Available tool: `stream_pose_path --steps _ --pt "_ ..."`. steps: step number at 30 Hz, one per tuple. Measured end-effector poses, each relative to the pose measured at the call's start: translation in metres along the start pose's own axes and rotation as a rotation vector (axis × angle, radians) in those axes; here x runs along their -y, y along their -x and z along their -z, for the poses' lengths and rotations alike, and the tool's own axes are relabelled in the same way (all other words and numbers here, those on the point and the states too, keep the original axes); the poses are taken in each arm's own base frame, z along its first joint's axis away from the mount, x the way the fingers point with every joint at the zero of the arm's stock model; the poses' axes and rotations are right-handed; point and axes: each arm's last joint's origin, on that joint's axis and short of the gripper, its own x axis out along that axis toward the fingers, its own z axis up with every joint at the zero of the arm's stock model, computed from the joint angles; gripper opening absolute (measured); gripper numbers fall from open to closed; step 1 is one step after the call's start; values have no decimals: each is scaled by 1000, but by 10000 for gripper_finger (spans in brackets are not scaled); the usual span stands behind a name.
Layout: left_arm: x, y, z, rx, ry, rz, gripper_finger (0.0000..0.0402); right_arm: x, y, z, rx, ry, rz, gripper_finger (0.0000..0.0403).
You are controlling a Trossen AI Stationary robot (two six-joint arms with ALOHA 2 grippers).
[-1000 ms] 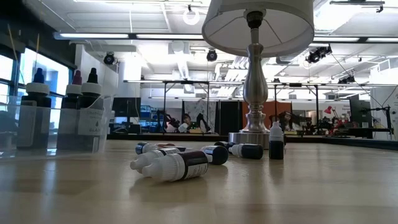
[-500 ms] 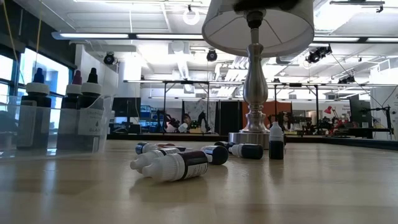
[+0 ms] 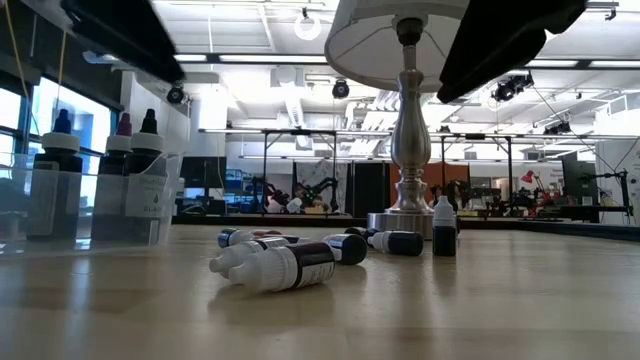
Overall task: Pick & Place food coloring
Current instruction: Put the green food coloring bottle into the transparent bin
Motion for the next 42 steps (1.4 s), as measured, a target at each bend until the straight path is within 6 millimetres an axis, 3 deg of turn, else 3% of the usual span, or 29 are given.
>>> stream_pose_path --steps 7,10,17,24,42 --pt "2 -53 -14 -102 76 197 161 0 0 0 -11 -1 -12 224" --pt "0 -74 -14 -120 32 216 161 0 0 0 -13 9 -16 224" --pt "-13 -109 -9 -233 156 218 161 -1 0 1 -29 9 -35 224" --pt "-16 -122 -5 -249 155 208 161 -1 0 1 -29 10 -36 224" --pt "-10 -123 -8 -228 121 311 161 -1 0 1 -28 9 -37 224"
